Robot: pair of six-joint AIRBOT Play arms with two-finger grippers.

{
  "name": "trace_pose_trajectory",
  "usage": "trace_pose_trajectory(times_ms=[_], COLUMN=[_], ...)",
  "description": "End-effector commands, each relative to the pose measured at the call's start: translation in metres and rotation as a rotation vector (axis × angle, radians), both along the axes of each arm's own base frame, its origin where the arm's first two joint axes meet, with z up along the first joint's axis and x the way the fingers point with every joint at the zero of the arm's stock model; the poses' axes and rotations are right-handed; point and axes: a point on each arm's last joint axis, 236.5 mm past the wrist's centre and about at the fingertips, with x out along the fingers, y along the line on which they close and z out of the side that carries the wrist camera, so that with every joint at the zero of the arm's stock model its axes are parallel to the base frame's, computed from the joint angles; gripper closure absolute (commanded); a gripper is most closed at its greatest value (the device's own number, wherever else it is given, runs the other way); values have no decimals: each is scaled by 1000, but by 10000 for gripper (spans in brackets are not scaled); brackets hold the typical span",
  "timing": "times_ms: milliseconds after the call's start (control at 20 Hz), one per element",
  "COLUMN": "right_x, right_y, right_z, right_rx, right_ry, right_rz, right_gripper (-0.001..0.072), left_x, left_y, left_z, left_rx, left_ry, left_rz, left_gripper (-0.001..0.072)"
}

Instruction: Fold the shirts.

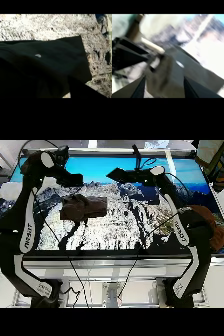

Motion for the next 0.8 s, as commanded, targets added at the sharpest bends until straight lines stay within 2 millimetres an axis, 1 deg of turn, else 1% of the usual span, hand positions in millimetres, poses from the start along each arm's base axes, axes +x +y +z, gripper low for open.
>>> trace_pose_trajectory(times_ms=[0,50,150,250,300,350,400,450,550,600,700,750], right_x=[-14,-20,-29,-38,-42,-46,-49,-49,-42,-41,-44,-48], right_y=[-42,-42,-34,-23,-18,-11,-3,8,24,29,22,12], right_z=[-46,-56,-73,-94,-105,-115,-120,-123,-126,-134,-158,-173], right_rx=[-181,-215,-225,-233,-238,-228,-190,-130,-16,-1,-82,-153], right_ry=[132,155,194,231,249,277,310,343,392,409,413,435], right_rz=[22,34,48,51,58,66,72,71,44,39,39,30], right_gripper=[169,169,169,169,169,169,169,169,169,168,168,167], left_x=[-18,-22,-31,-39,-40,-41,-40,-40,-40,-41,-42,-41], left_y=[-9,-10,-9,-8,-8,-6,-2,2,10,11,13,14], left_z=[-47,-61,-86,-103,-109,-114,-118,-122,-128,-129,-129,-129], left_rx=[-3,2,18,29,32,40,57,77,110,118,125,129], left_ry=[152,196,273,335,352,361,365,369,376,380,382,380], left_rz=[-37,-44,-51,-56,-55,-54,-52,-44,-39,-40,-40,-39], left_gripper=[267,267,267,267,267,267,267,267,266,267,266,267])
